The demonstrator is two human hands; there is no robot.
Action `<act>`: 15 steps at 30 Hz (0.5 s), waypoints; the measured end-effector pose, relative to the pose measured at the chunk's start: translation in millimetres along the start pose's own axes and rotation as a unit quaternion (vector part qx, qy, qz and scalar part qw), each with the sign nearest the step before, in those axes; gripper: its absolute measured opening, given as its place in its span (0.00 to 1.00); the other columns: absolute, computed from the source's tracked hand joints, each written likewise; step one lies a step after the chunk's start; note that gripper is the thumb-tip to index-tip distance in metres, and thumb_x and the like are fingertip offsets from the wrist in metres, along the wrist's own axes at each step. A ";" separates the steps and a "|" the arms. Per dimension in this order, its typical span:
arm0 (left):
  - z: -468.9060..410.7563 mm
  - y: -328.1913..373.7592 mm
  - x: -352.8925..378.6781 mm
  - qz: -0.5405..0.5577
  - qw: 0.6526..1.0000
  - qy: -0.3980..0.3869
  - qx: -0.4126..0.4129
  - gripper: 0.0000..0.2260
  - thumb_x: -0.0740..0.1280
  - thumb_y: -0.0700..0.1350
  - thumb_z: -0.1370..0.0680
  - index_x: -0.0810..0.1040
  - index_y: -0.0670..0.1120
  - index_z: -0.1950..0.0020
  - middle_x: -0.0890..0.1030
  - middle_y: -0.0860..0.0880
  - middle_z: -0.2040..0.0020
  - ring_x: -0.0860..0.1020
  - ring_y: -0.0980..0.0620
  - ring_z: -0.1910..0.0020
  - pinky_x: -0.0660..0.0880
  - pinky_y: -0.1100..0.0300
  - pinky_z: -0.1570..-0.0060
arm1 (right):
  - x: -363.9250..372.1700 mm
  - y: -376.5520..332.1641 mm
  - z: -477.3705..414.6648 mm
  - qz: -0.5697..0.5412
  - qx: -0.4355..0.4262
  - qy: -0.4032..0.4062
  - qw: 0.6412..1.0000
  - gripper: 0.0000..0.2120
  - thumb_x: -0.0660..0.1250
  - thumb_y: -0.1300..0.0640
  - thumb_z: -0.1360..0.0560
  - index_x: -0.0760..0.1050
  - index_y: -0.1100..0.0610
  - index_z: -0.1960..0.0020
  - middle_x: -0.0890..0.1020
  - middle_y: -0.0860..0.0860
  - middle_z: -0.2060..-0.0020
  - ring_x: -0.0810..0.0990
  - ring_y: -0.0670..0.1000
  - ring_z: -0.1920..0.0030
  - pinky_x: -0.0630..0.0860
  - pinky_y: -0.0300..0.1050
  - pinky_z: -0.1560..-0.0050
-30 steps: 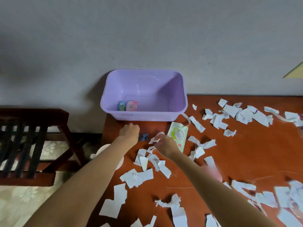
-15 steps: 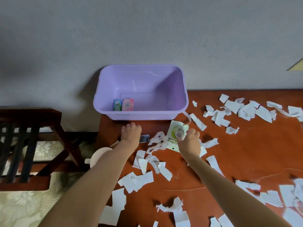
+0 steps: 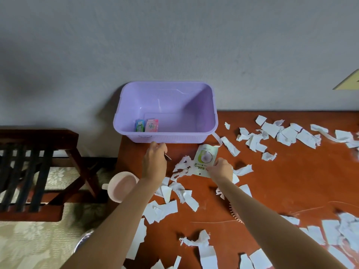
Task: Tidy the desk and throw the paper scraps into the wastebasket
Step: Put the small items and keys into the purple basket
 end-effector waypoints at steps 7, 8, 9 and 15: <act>12.6 30.5 -18.4 0.142 0.985 0.094 0.020 0.08 0.62 0.30 0.24 0.80 0.37 0.50 0.78 0.39 0.51 0.80 0.42 0.54 0.77 0.58 0.57 | -50.5 -14.0 34.6 -0.049 -0.119 0.112 0.985 0.03 0.58 0.61 0.21 0.69 0.60 0.52 0.80 0.56 0.56 0.82 0.56 0.55 0.71 0.38 0.70; 12.7 35.4 -22.2 0.175 0.979 0.107 0.017 0.09 0.61 0.31 0.23 0.80 0.37 0.49 0.78 0.38 0.51 0.79 0.42 0.53 0.76 0.59 0.56 | -57.3 -16.7 39.9 -0.051 -0.150 0.142 0.977 0.05 0.58 0.61 0.21 0.70 0.62 0.50 0.81 0.58 0.54 0.82 0.57 0.55 0.71 0.39 0.69; 12.8 39.9 -26.4 0.204 0.971 0.122 0.014 0.09 0.61 0.32 0.22 0.80 0.37 0.47 0.79 0.38 0.50 0.79 0.43 0.52 0.75 0.61 0.55 | -62.3 -18.6 43.8 -0.052 -0.178 0.168 0.968 0.07 0.58 0.61 0.21 0.71 0.63 0.48 0.81 0.58 0.53 0.82 0.58 0.54 0.70 0.39 0.67; 1.1 62.2 -58.0 0.316 0.931 0.184 -0.006 0.11 0.60 0.31 0.23 0.79 0.37 0.46 0.79 0.38 0.49 0.78 0.44 0.54 0.71 0.63 0.55 | -96.2 -38.8 65.3 -0.087 -0.295 0.260 0.915 0.08 0.57 0.66 0.22 0.73 0.65 0.47 0.80 0.59 0.51 0.80 0.60 0.56 0.72 0.46 0.65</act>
Point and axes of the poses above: each hand's wrist, its own z-axis away from the middle knuckle, its own x-axis out of the palm, y = z × x, the point moved 3 cm from there along -z, towards the middle knuckle
